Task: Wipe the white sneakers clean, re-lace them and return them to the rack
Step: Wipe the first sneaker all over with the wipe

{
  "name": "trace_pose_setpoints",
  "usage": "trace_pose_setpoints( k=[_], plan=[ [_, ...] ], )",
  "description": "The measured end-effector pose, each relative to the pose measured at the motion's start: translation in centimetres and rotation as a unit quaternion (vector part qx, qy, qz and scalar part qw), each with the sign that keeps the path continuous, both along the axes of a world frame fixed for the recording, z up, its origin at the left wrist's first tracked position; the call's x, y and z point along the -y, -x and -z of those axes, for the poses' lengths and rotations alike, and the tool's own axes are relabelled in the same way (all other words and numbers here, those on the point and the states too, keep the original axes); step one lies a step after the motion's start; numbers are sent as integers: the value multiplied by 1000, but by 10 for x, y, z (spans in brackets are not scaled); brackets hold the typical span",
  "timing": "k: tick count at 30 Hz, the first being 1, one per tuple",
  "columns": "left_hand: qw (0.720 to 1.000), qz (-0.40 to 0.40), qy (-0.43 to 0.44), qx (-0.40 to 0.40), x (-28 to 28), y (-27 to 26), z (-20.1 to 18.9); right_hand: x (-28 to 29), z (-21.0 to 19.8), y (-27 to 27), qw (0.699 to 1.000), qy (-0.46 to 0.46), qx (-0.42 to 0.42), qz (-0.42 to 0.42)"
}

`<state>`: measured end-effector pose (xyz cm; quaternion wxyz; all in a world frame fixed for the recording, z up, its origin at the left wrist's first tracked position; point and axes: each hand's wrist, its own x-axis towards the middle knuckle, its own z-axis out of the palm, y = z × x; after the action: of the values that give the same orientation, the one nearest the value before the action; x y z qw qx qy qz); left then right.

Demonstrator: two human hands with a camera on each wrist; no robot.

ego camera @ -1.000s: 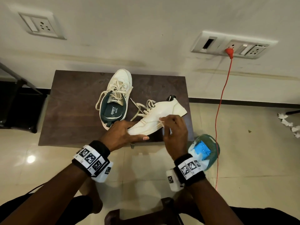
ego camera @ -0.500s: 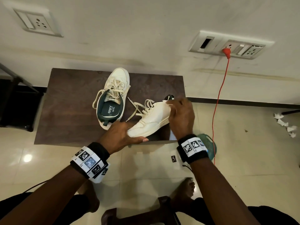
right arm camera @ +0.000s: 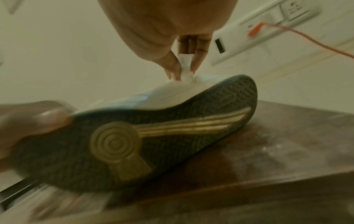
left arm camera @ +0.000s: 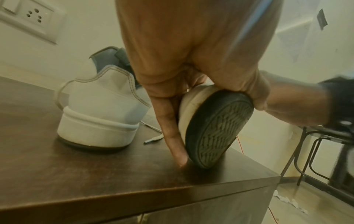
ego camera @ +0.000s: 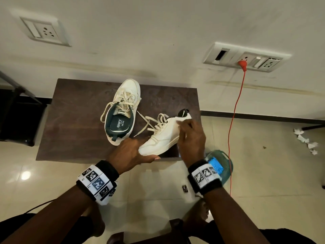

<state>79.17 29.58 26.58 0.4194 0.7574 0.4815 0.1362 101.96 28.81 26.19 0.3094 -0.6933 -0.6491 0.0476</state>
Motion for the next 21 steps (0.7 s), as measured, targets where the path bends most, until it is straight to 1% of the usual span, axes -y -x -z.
trace_pose_setpoints(
  k=[2,3,4,5,7,8,9,10,11,14,15,17,19,21],
  plan=[
    [1000,-8,2,-7,-5,2,0,20,4,6,998,3,6,-63],
    [1000,-8,-2,-3,-7,2,-1,21,4,0,997,3,13,-76],
    [1000,-7,-5,2,-9,2,-1,15,5,-11,998,3,21,-62],
    [1000,-8,-6,4,-10,3,-1,7,7,-23,999,2,27,-25],
    [1000,-7,-10,3,-11,3,1,-13,7,-46,996,23,20,79],
    [1000,-3,-9,1,-11,2,2,-17,7,-52,992,33,8,118],
    [1000,1,-7,0,-11,2,1,-17,7,-52,990,35,-4,136],
    [1000,5,-1,1,-10,1,0,-13,6,-46,991,28,-9,133],
    [1000,6,6,2,-10,2,-1,-6,6,-36,994,15,-13,108],
    [1000,-2,22,-3,-13,2,-2,18,8,-4,1000,4,-30,-5],
    [1000,-5,26,-8,-14,1,-2,24,10,0,999,7,-30,-26],
    [999,-10,31,-15,-14,2,-1,22,12,-8,999,9,-27,-38],
    [999,-5,33,-18,-14,1,0,12,16,-29,1000,2,-27,3],
    [999,4,48,-23,-15,2,2,2,17,-47,995,-7,-48,84]
  ],
)
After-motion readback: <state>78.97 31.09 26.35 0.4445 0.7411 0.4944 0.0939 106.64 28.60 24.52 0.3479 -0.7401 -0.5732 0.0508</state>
